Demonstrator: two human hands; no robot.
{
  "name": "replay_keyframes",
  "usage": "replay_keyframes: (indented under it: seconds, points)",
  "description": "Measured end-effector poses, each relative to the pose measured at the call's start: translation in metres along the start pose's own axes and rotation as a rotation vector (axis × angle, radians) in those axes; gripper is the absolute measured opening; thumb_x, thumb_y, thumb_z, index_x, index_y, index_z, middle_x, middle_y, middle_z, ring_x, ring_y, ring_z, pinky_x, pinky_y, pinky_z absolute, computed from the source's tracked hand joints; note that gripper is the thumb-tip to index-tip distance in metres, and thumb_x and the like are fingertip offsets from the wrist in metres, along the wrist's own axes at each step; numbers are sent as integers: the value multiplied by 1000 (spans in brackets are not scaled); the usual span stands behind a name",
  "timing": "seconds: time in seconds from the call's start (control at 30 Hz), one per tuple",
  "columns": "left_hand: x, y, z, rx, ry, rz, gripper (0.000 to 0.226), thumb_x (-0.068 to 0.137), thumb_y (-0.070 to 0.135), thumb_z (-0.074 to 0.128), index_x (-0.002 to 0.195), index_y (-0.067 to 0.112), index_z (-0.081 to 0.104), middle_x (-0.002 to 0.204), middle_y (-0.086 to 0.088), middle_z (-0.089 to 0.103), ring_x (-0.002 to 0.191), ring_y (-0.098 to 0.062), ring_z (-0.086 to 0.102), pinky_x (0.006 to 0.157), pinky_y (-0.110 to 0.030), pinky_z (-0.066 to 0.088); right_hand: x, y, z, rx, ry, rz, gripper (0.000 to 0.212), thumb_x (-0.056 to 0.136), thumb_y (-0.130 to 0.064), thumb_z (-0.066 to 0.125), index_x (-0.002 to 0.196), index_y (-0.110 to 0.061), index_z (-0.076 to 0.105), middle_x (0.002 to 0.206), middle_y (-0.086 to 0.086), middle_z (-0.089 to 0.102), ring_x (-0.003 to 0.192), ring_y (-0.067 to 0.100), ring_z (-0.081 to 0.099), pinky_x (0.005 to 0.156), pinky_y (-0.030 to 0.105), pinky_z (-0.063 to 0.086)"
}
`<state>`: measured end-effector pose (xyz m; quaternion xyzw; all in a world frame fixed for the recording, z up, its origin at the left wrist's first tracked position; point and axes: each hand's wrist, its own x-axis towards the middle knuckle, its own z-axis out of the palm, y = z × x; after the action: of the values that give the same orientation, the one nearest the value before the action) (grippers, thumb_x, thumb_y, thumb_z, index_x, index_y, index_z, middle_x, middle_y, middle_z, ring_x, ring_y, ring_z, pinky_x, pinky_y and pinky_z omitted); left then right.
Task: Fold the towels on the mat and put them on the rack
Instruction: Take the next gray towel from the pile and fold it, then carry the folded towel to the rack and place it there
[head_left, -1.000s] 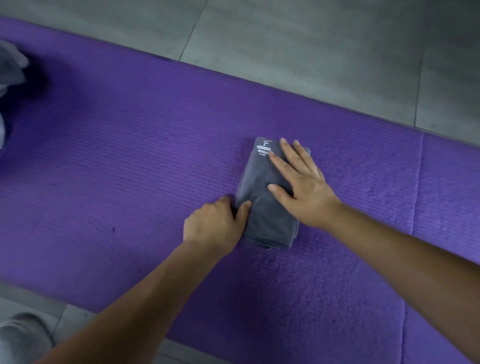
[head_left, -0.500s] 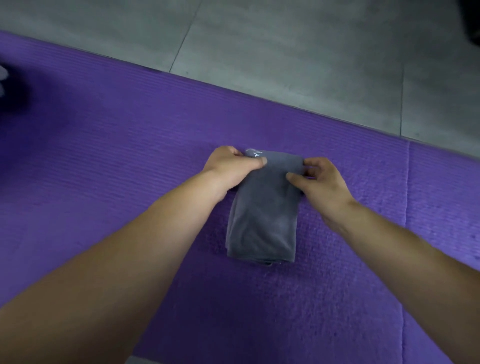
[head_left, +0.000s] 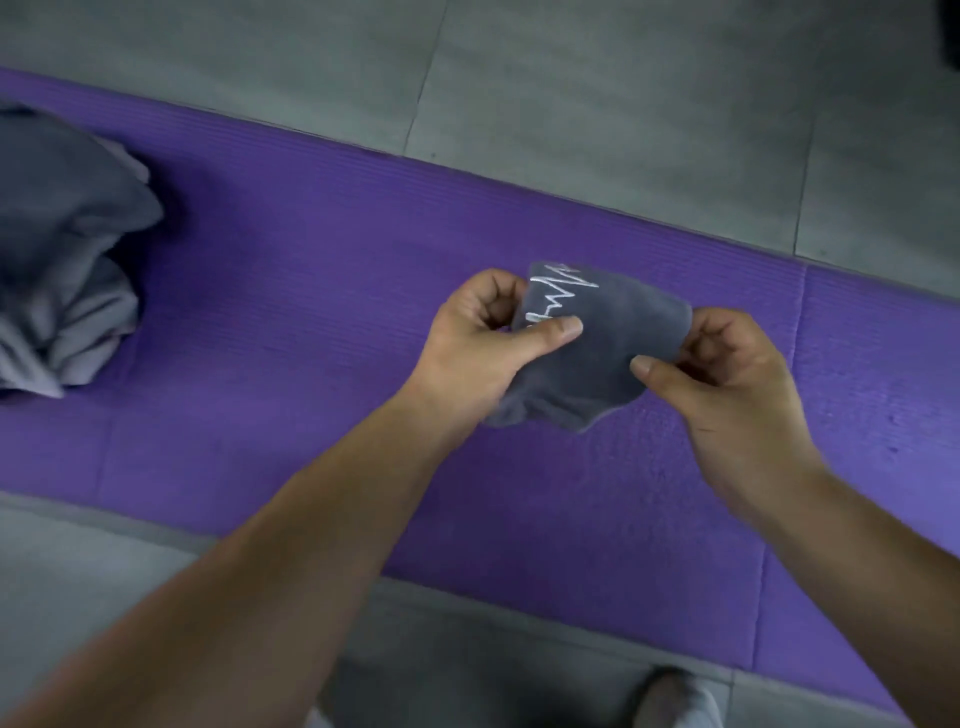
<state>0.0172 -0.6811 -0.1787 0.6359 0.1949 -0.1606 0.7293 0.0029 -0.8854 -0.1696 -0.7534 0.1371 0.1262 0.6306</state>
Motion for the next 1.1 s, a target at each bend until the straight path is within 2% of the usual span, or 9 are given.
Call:
replay_keyframes:
  seconds: [0.13,0.23,0.4,0.5,0.63,0.77,0.9,1.0,1.1]
  points:
    - [-70,95,-26,134,10,122,27,76,7,86,79,16,61,80,0,70,77,-14,67,73,-33,58,-61,-96,19,77,39,-3,27,86,0,73,100,-22,65,101,2,74,100,19,70,87,33,55]
    - [-119,173,-48,284,-13,194,28,73,17,90,85,10,66,91,4,75,87,-13,73,81,-38,61,-100,-176,34,146,53,4,24,85,-7,74,97,-28,70,102,5,74,98,25,70,86,40,56]
    - [-195,307,-81,260,-98,196,38,74,18,90,107,16,72,126,14,69,110,-15,70,85,-50,61,-164,-323,52,317,37,34,21,74,-23,80,94,-25,73,100,11,73,95,27,70,80,34,57]
    - [-230,374,-92,224,-136,220,32,75,26,85,102,13,74,128,10,69,120,-11,64,91,-50,58,-190,-394,59,447,11,65,29,71,-24,77,97,-16,70,99,13,72,94,27,70,77,34,57]
    - [-265,446,-98,209,-181,274,23,80,15,79,93,-1,68,111,-1,73,104,-17,70,87,-37,55,-217,-459,69,678,-128,252,47,88,-20,66,128,3,56,128,16,67,124,28,62,97,35,56]
    - [-292,501,-101,85,-240,318,33,78,17,77,92,-8,60,123,-12,68,116,-26,66,98,-45,52,-236,-502,68,593,-457,253,73,92,-49,66,147,-6,45,150,11,51,142,24,46,115,41,39]
    - [-314,547,-92,33,-271,360,30,77,18,75,86,-2,54,132,-6,64,121,-27,63,100,-51,49,-240,-548,62,531,-551,226,90,87,-58,68,153,-6,35,157,13,41,148,27,34,124,52,18]
    - [-327,575,-81,40,-266,377,18,75,21,76,79,16,59,143,3,56,128,-20,59,106,-52,46,-243,-582,47,525,-578,184,91,87,-57,68,152,-3,35,157,16,41,148,30,34,124,54,16]
    - [-337,591,-72,45,-256,397,25,76,21,76,85,9,56,148,3,51,133,-16,55,113,-57,40,-245,-604,31,520,-560,178,90,86,-55,70,151,-2,37,155,18,43,146,32,38,122,57,20]
